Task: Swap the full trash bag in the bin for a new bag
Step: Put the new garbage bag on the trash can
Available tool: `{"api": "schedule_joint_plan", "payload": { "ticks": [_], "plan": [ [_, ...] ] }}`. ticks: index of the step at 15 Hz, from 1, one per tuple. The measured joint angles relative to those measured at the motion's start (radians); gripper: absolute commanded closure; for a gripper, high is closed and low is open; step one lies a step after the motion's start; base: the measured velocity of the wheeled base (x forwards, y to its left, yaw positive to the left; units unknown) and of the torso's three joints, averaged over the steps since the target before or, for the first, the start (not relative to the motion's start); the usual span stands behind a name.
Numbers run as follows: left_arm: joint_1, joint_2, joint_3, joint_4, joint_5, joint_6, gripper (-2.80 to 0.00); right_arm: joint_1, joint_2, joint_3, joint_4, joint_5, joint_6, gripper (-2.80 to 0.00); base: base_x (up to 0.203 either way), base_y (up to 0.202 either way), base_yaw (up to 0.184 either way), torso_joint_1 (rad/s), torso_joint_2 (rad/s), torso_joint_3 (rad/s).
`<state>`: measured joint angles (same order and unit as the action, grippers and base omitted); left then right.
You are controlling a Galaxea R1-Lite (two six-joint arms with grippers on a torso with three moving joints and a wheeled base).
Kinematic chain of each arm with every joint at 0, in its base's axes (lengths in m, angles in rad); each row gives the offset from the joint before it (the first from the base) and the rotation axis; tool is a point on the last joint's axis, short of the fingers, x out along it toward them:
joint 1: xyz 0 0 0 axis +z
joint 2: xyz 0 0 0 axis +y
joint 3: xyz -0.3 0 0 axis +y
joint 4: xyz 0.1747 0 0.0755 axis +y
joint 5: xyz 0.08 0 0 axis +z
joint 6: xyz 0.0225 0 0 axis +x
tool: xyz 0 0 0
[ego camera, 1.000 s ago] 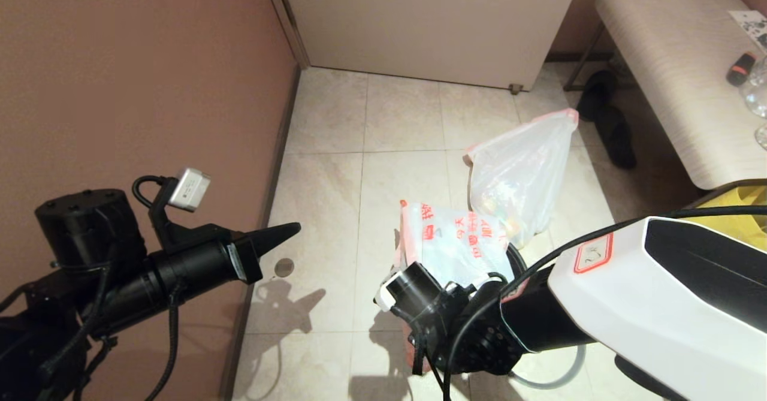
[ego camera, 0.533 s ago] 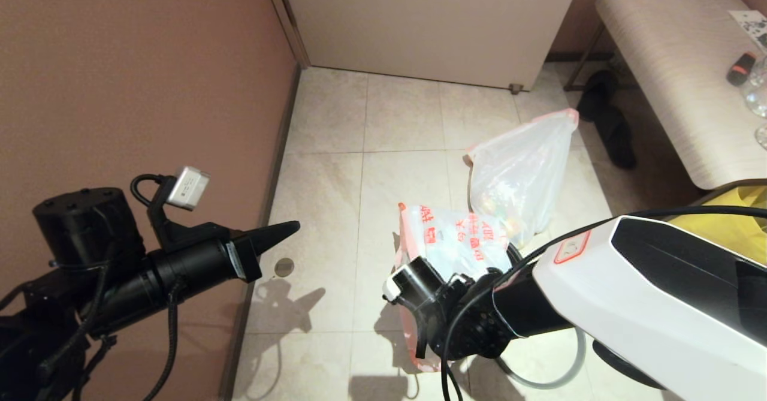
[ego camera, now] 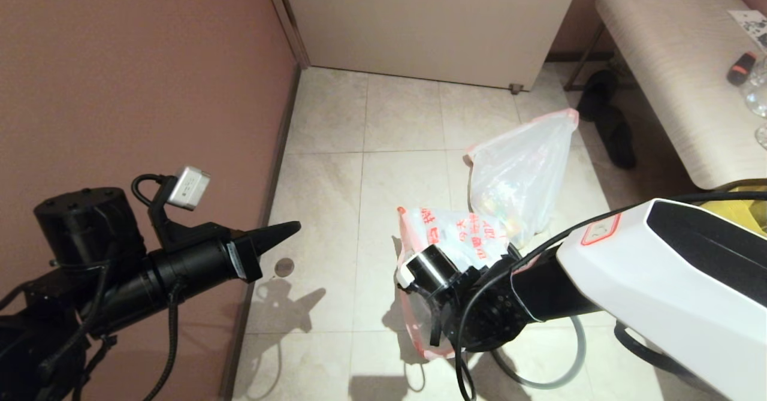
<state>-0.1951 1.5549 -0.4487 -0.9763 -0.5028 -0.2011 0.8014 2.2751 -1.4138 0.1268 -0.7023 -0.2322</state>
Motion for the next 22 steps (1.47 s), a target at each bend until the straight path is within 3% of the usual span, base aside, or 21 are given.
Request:
{"api": "schedule_joint_plan", "payload": {
  "ticks": [4, 8, 11, 17, 20, 22],
  "plan": [
    [-0.015, 0.002, -0.028, 0.086, 0.0, -0.002, 0.0, -0.052, -0.121, 0.002, 0.099, 0.041, 0.182, 0.0, 0.0, 0.0, 0.0, 0.0, 0.0, 0.0],
    [-0.111, 0.012, -0.143, 0.391, 0.017, -0.022, 0.0, -0.15, -0.235, 0.013, 0.168, 0.113, 0.372, 0.0, 0.0, 0.0, 0.0, 0.0, 0.0, 0.0],
    [-0.176, 0.069, -0.285, 0.635, 0.023, -0.128, 0.0, -0.193, -0.278, 0.032, 0.13, 0.187, 0.452, 0.0, 0.0, 0.0, 0.0, 0.0, 0.0, 0.0],
    [-0.261, 0.267, -0.587, 1.012, 0.022, -0.305, 0.0, -0.213, -0.307, 0.136, -0.132, 0.217, 0.457, 0.0, 0.0, 0.0, 0.0, 0.0, 0.0, 0.0],
    [-0.299, 0.333, -0.715, 1.063, -0.02, -0.502, 0.0, -0.215, -0.329, 0.189, -0.219, 0.257, 0.455, 0.0, 0.0, 0.0, 0.0, 0.0, 0.0, 0.0],
    [-0.314, 0.369, -0.744, 1.065, -0.044, -0.561, 0.0, -0.213, -0.343, 0.211, -0.228, 0.261, 0.453, 0.0, 0.0, 0.0, 0.0, 0.0, 0.0, 0.0]
  ]
}}
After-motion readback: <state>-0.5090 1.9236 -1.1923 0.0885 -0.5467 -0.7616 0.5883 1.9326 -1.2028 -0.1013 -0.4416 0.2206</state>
